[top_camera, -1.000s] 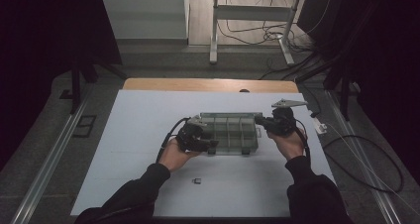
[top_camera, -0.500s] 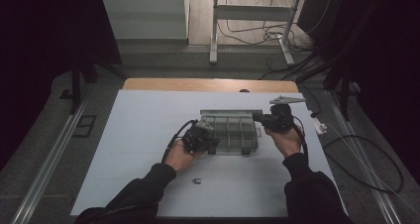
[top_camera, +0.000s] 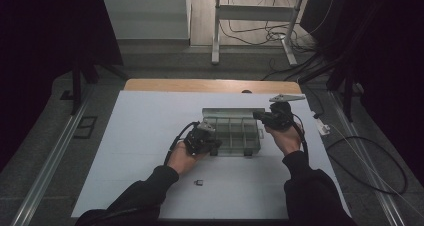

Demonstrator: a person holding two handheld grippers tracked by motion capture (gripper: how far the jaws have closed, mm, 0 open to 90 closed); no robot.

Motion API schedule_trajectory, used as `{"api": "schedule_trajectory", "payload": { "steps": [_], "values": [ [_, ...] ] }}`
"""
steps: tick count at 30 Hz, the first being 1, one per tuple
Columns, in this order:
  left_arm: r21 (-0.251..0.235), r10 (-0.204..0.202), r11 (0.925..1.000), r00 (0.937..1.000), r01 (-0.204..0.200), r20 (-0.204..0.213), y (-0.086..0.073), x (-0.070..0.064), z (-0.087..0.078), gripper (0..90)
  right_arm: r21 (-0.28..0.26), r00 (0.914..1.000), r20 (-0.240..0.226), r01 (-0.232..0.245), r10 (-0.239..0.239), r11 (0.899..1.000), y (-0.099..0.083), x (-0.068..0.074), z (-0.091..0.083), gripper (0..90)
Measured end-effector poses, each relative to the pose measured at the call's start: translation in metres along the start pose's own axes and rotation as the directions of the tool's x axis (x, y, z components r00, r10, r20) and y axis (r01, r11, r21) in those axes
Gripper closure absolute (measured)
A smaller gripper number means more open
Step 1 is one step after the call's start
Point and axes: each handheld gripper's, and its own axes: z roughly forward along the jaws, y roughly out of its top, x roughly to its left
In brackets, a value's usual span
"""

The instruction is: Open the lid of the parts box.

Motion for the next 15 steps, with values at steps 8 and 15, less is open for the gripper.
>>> {"api": "schedule_trajectory", "payload": {
  "steps": [8, 15],
  "values": [
    [-0.009, 0.012, 0.9999, 0.9998, -0.013, -0.013, -0.0012, -0.0017, 0.0007, 89.3, -0.012, 1.0000, 0.009, 0.002, -0.002, 1.000, 0.0050, -0.0036, 0.0040, 88.7],
    [-0.008, 0.019, 0.9998, 0.9995, -0.020, -0.023, -0.0009, -0.0029, 0.0013, 89.3, -0.016, 0.9998, 0.019, -0.004, 0.004, 1.000, 0.0062, -0.0096, 0.0075, 88.7]
  ]
}}
